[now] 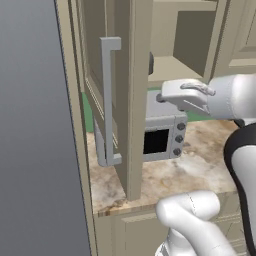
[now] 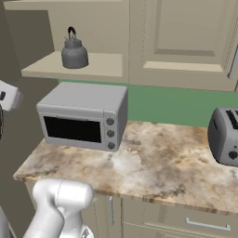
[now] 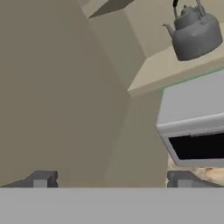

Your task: Open the cabinet, pick the kettle from the cabinet, and place it in the sink.

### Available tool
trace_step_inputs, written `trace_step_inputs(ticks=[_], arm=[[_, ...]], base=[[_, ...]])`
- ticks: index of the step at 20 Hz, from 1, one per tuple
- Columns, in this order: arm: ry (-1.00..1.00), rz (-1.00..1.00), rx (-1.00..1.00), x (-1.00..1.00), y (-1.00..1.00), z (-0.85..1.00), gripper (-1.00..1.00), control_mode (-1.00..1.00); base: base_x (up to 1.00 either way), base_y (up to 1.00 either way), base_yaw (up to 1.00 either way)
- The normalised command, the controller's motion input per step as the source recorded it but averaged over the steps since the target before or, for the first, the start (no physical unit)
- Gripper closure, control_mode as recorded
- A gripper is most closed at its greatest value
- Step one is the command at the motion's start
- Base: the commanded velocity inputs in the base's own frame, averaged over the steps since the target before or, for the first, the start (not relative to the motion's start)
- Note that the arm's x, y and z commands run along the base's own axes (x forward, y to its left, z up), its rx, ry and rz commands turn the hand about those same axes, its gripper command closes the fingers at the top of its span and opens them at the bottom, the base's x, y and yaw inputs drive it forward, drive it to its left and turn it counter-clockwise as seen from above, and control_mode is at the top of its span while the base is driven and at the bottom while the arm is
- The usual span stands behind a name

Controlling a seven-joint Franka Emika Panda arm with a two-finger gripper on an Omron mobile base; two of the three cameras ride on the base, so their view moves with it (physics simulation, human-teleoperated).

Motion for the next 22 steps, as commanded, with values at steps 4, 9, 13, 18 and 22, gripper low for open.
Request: trace_step_inputs(ticks=[4,9,13,18,22], arm=[[0.00,-0.11,-0.37,0.00,-0.44,0.07,-1.00,-1.00],[0.00,-0.09,-0.31,0.05,-0.44,0.07,-1.00,-1.00],[0.00,-0.04,-0.25,0.10,-0.44,0.09,-1.00,-1.00],[-0.02,-0.01,-0.21,0.12,-0.36,0.09,-1.00,-1.00],[0.00,0.00,-0.08,0.22,-0.30,0.02,-1.00,-1.00]], base=[[0.00,0.00,0.00],[0.00,0.00,0.00],[0.00,0.00,0.00],[0.00,0.00,0.00],[0.00,0.00,0.00]])
